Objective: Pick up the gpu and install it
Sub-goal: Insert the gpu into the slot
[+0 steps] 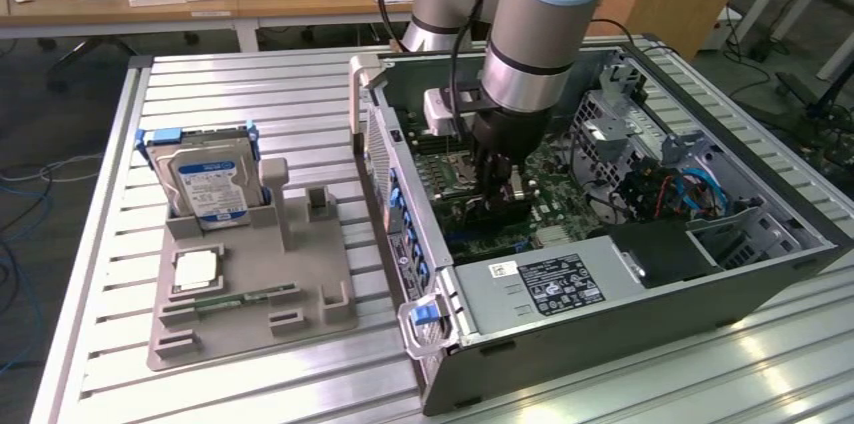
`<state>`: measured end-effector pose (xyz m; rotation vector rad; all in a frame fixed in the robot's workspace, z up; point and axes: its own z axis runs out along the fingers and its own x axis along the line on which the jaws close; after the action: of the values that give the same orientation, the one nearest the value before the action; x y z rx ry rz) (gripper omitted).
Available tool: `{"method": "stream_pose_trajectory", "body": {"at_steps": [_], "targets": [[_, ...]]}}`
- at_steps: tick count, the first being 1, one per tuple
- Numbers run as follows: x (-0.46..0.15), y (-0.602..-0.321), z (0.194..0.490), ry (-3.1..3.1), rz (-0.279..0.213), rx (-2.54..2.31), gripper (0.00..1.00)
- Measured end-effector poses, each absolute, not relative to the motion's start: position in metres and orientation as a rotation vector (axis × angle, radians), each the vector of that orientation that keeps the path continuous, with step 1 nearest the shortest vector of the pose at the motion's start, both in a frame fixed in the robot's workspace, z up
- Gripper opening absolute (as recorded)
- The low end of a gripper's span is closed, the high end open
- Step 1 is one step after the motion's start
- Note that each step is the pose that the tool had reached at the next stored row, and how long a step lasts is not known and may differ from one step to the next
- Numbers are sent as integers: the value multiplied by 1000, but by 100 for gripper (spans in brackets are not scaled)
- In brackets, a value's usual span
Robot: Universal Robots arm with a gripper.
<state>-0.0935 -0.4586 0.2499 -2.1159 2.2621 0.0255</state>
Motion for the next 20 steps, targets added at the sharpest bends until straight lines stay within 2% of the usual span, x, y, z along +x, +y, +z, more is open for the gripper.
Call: {"method": "stream_pose_trajectory", "body": {"at_steps": [20], "targets": [[-98,-460,248,2262,25,-2116,31]]}}
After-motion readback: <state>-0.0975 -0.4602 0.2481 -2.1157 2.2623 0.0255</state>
